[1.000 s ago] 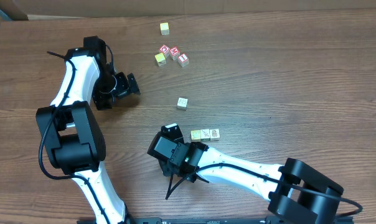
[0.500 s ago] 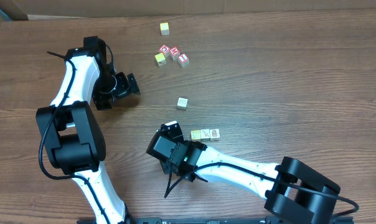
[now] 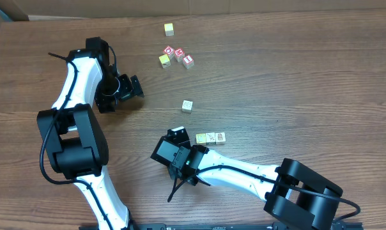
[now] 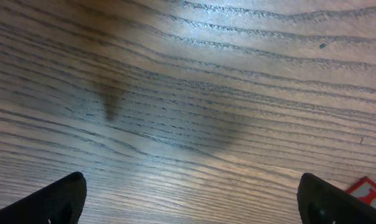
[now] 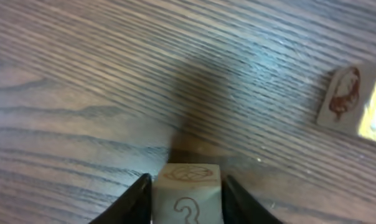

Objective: Flip 5 blocks

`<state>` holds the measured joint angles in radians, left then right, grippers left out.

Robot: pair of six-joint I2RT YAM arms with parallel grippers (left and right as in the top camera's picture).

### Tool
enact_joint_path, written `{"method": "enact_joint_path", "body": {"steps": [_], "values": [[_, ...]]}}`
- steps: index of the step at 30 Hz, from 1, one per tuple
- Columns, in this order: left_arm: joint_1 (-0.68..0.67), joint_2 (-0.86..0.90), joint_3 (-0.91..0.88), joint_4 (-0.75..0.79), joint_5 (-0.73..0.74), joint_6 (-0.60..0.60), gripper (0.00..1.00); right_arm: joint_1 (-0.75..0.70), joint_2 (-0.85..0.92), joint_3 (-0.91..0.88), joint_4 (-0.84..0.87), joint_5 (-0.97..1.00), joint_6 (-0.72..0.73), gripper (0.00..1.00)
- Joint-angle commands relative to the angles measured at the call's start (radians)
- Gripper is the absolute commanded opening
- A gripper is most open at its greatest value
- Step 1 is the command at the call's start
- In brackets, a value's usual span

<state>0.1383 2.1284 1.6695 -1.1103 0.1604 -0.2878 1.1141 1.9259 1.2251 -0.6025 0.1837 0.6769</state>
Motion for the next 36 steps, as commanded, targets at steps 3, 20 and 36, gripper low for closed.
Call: {"method": "enact_joint_path", "body": {"steps": [3,20,36], "values": [[-0.001,-0.022,0.01,0.0,-0.003,-0.001,1.0,0.001,-0.012,0.027,0.027,0.064,0.001,0.29],[-0.001,-0.022,0.01,0.0,-0.003,-0.001,1.0,-0.061,-0.002,0.027,0.112,0.264,0.002,0.3],[-0.001,-0.022,0.01,0.0,-0.003,-0.001,1.0,-0.061,0.0,0.027,0.126,0.255,-0.005,0.51]]}}
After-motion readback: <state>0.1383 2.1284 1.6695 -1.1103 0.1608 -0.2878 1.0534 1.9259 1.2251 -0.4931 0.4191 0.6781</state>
